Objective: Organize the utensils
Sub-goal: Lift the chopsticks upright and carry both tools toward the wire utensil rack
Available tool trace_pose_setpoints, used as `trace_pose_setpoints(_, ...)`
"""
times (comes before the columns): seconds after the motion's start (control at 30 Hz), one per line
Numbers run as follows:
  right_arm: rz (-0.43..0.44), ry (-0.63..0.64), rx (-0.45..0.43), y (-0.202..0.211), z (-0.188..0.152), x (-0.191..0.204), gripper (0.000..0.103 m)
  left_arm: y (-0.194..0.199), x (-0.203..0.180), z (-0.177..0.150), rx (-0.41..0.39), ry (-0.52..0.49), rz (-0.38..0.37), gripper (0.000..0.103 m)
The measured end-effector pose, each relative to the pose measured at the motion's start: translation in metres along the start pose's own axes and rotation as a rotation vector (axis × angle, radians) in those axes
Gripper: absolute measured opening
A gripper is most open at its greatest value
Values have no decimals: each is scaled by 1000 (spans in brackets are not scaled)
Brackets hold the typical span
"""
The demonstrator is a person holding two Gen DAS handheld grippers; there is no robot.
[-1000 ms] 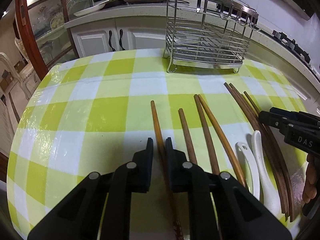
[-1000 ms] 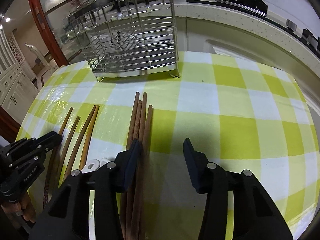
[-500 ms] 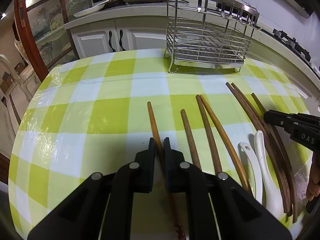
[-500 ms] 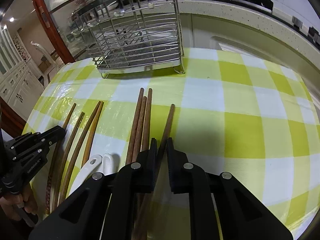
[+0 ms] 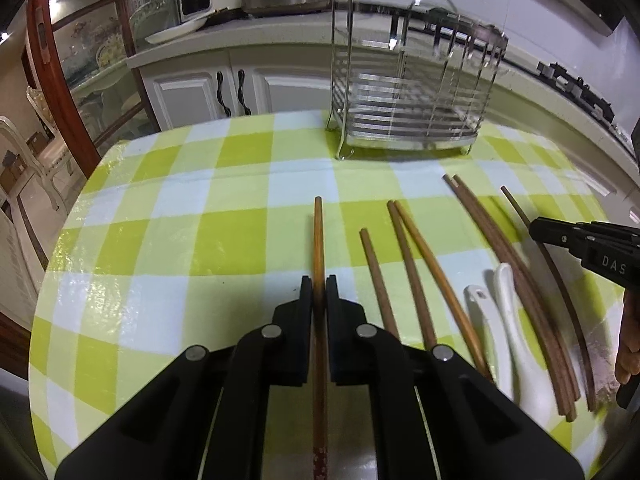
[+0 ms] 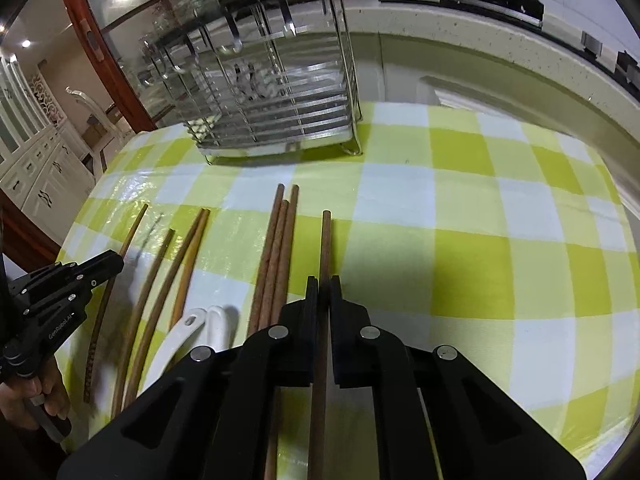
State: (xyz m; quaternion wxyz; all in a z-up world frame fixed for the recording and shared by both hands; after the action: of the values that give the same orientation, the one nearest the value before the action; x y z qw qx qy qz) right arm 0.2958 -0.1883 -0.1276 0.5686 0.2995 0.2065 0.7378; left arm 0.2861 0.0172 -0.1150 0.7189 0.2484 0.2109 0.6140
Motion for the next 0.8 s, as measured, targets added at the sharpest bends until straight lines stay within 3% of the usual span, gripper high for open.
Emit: trace_pose_setpoints(0.8,45,67,-240,140,55,36,6,103,-3,44,-193,12,-7,7)
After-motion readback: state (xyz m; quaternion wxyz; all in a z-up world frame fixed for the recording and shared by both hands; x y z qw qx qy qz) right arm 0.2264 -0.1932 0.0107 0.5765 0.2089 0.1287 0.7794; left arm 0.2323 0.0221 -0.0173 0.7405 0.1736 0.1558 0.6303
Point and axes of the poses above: each gripper's, at about its wrist camera, not at the fingertips, and y roughly against the way its jaws point, x to its left, z to its top, the point moved 8 cm from there along -y, roughly the way its jaws point, and after that the axes turned 14 degrees about -x, right-handed, at the moved point
